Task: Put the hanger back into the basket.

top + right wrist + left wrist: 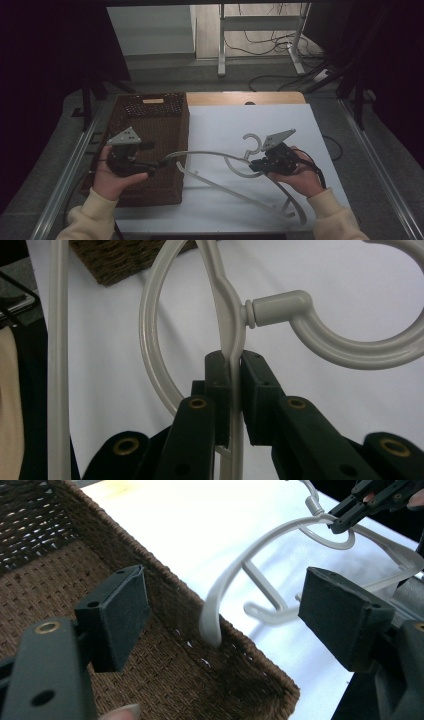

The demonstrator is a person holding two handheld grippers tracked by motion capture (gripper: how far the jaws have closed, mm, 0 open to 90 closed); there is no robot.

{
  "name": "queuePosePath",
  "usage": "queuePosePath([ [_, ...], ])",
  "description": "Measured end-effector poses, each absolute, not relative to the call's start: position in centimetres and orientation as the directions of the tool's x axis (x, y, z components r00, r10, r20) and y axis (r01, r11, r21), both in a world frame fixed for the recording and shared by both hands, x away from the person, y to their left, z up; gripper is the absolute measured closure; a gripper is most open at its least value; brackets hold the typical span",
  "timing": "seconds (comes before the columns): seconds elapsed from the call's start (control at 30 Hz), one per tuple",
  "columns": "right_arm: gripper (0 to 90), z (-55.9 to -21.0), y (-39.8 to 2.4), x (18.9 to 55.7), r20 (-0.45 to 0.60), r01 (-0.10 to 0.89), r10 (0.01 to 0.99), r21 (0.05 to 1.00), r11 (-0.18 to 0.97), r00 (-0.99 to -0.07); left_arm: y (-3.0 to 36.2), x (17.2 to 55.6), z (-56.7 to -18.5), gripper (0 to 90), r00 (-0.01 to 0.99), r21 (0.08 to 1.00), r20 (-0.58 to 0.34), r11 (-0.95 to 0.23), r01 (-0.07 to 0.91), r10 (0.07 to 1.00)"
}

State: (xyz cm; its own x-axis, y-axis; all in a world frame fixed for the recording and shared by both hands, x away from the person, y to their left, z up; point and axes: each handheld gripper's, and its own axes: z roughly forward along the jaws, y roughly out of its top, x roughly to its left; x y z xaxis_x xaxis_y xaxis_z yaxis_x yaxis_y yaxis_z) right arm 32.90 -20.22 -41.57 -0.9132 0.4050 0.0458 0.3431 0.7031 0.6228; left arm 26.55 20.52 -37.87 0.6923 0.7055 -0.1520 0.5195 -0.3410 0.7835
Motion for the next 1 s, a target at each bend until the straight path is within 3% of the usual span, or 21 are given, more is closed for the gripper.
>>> queuePosePath([
  [0.37, 82.4, -41.7, -19.2, 32.4, 0.042, 0.295, 0.342, 0.612, 0.734, -0.939, 18.2, 28.5, -38.0, 23.9, 0.773, 0.729, -0.169, -0.450, 0.516, 0.612],
  [1.0, 82.4, -41.6, -18.6, 32.2, 0.036, 0.272, 0.316, 0.605, 0.748, -0.948, 15.2, 31.1, -38.2, 29.2, 0.838, 0.654, -0.209, -0.565, 0.503, 0.504],
])
